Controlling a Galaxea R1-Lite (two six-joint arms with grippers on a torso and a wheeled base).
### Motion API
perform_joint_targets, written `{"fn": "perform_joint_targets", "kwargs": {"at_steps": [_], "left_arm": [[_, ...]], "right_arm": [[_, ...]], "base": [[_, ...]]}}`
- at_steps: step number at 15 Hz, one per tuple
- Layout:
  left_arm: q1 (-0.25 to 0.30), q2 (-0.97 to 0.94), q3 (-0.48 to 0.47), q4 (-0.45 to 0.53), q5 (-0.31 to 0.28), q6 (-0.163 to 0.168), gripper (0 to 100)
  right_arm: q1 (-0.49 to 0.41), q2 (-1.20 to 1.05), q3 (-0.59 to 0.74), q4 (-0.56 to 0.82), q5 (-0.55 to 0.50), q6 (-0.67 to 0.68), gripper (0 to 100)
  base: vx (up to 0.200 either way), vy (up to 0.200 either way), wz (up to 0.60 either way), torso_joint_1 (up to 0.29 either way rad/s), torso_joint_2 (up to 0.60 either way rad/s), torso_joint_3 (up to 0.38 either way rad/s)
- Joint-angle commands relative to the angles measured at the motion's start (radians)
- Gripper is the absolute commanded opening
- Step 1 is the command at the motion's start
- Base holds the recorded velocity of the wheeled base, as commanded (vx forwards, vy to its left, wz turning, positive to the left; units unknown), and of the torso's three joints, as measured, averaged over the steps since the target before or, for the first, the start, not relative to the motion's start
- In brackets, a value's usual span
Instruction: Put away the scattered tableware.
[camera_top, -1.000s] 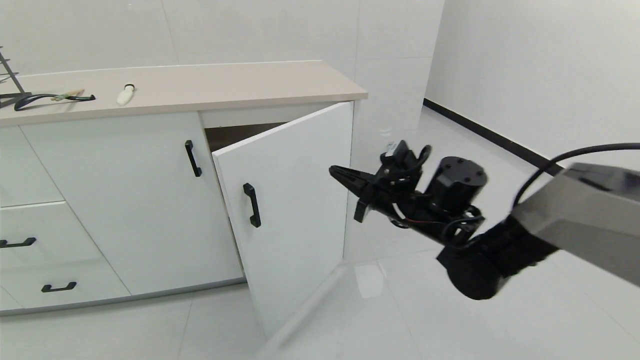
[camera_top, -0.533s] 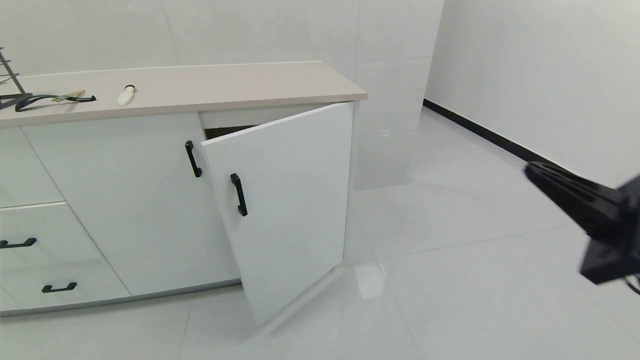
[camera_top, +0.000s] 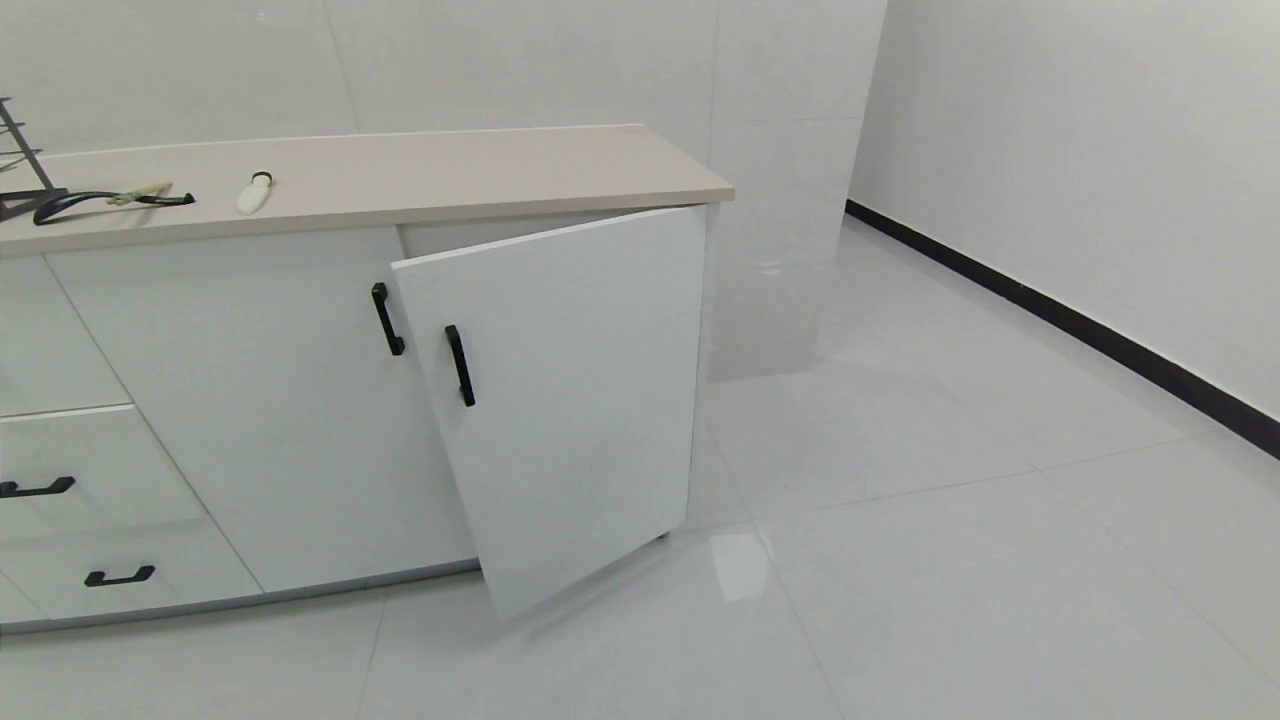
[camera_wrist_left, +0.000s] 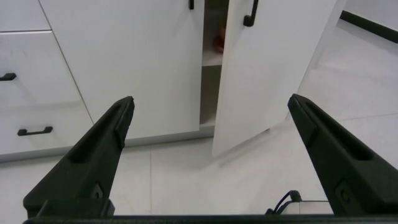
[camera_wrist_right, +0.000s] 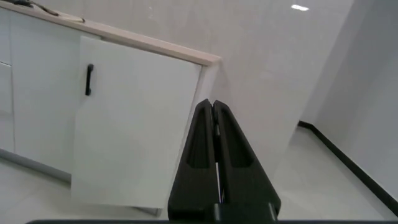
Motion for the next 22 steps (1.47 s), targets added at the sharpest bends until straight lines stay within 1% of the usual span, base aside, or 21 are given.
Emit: {"fn": "perform_joint_targets", "kwargs": {"at_steps": [1, 2, 4, 5, 6, 8, 14, 15, 16, 17, 18, 19, 21, 22], "left_arm": [[0.0, 0.0, 0.0, -0.001, 0.0, 0.0, 100], [0.0, 0.0, 0.0, -0.001, 0.0, -0.002, 100], [0.0, 0.0, 0.0, -0.001, -0.001, 0.0, 100], [0.0, 0.0, 0.0, -0.001, 0.0, -0.002, 100], [0.0, 0.0, 0.0, -0.001, 0.0, -0.002, 100], [0.0, 0.0, 0.0, -0.001, 0.0, 0.0, 100], [0.0, 0.0, 0.0, -0.001, 0.0, -0.002, 100], [0.0, 0.0, 0.0, -0.001, -0.003, 0.011, 100], [-0.002, 0.0, 0.0, 0.001, -0.014, 0.037, 100], [-0.002, 0.0, 0.0, 0.001, -0.018, 0.035, 100], [0.0, 0.0, 0.0, 0.001, -0.011, 0.018, 100], [0.0, 0.0, 0.0, 0.001, -0.008, 0.011, 100], [0.0, 0.0, 0.0, 0.001, -0.011, 0.02, 100], [0.0, 0.0, 0.0, 0.001, -0.009, 0.018, 100]], "right_arm": [[-0.042, -0.293, 0.047, 0.166, -0.023, -0.006, 0], [-0.041, -0.294, 0.047, 0.234, -0.085, 0.002, 0], [-0.041, -0.294, 0.047, 0.484, -0.213, 0.002, 0], [-0.041, -0.296, 0.047, 0.58, -0.279, 0.019, 0], [-0.041, -0.296, 0.047, 0.584, -0.312, 0.039, 0], [-0.038, -0.296, 0.045, 0.625, -0.36, 0.131, 0], [-0.038, -0.297, 0.047, 0.62, -0.36, 0.128, 0], [-0.038, -0.297, 0.047, 0.62, -0.362, 0.133, 0], [-0.038, -0.296, 0.047, 0.62, -0.36, 0.131, 0], [-0.038, -0.296, 0.047, 0.62, -0.36, 0.131, 0], [-0.038, -0.296, 0.047, 0.62, -0.36, 0.131, 0], [-0.038, -0.296, 0.047, 0.62, -0.36, 0.131, 0], [-0.038, -0.296, 0.047, 0.62, -0.36, 0.131, 0], [-0.038, -0.296, 0.047, 0.62, -0.36, 0.131, 0]], "base": [[0.0, 0.0, 0.0, 0.0, 0.0, 0.0], [0.0, 0.0, 0.0, 0.0, 0.0, 0.0], [0.0, 0.0, 0.0, 0.0, 0.0, 0.0], [0.0, 0.0, 0.0, 0.0, 0.0, 0.0], [0.0, 0.0, 0.0, 0.0, 0.0, 0.0], [0.0, 0.0, 0.0, 0.0, 0.0, 0.0], [0.0, 0.0, 0.0, 0.0, 0.0, 0.0], [0.0, 0.0, 0.0, 0.0, 0.0, 0.0], [0.0, 0.0, 0.0, 0.0, 0.0, 0.0], [0.0, 0.0, 0.0, 0.0, 0.0, 0.0], [0.0, 0.0, 0.0, 0.0, 0.0, 0.0], [0.2, 0.2, 0.0, 0.002, 0.0, 0.007], [0.2, 0.2, 0.0, 0.007, 0.0, 0.005], [0.2, 0.2, 0.0, 0.002, 0.0, 0.007]]}}
